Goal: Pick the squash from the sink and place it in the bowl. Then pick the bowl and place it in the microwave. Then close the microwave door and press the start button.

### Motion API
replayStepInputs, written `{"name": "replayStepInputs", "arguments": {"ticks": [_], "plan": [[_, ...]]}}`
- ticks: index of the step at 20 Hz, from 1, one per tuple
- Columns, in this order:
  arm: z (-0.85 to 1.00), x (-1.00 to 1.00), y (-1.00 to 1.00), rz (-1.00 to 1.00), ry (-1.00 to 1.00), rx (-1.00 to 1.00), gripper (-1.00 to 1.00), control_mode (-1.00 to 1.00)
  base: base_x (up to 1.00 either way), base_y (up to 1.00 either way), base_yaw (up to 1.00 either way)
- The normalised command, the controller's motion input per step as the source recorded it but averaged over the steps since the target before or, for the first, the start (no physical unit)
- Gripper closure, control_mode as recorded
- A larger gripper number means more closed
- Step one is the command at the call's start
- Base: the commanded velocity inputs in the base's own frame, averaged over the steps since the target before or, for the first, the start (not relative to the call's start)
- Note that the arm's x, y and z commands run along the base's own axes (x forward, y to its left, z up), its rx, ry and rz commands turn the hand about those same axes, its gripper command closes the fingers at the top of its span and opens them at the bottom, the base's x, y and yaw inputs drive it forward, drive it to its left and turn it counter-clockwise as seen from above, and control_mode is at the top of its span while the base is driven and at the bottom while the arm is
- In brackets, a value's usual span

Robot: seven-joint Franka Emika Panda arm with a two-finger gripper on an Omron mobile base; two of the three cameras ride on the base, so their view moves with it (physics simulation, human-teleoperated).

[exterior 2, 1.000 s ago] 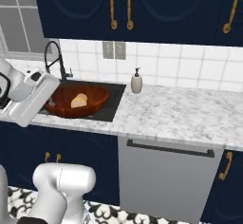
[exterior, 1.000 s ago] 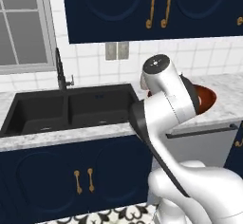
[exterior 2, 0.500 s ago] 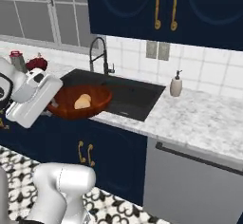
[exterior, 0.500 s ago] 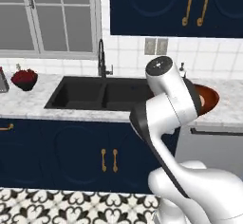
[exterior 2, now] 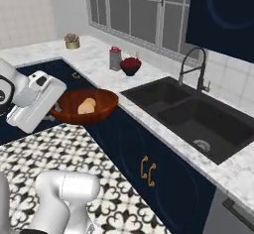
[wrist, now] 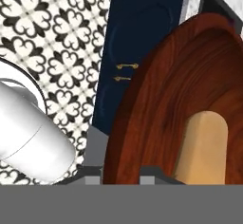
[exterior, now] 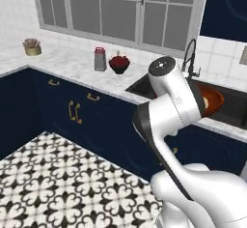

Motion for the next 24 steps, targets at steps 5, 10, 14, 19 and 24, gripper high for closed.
{"name": "replayStepInputs", "arguments": {"ticks": [5,10,14,19,24], "plan": [[0.0,0.0,0.0,0.0,0.0,0.0,1.0,1.0,0.0,0.0,0.8],[0.0,0.0,0.0,0.0,0.0,0.0,1.0,1.0,0.02,0.04,0.86],[0.0,0.0,0.0,0.0,0.0,0.0,1.0,1.0,0.13,0.11,0.88],[0.0,0.0,0.0,0.0,0.0,0.0,1.0,1.0,0.15,0.12,0.87],[0.0,0.0,0.0,0.0,0.0,0.0,1.0,1.0,0.15,0.09,0.88]]}}
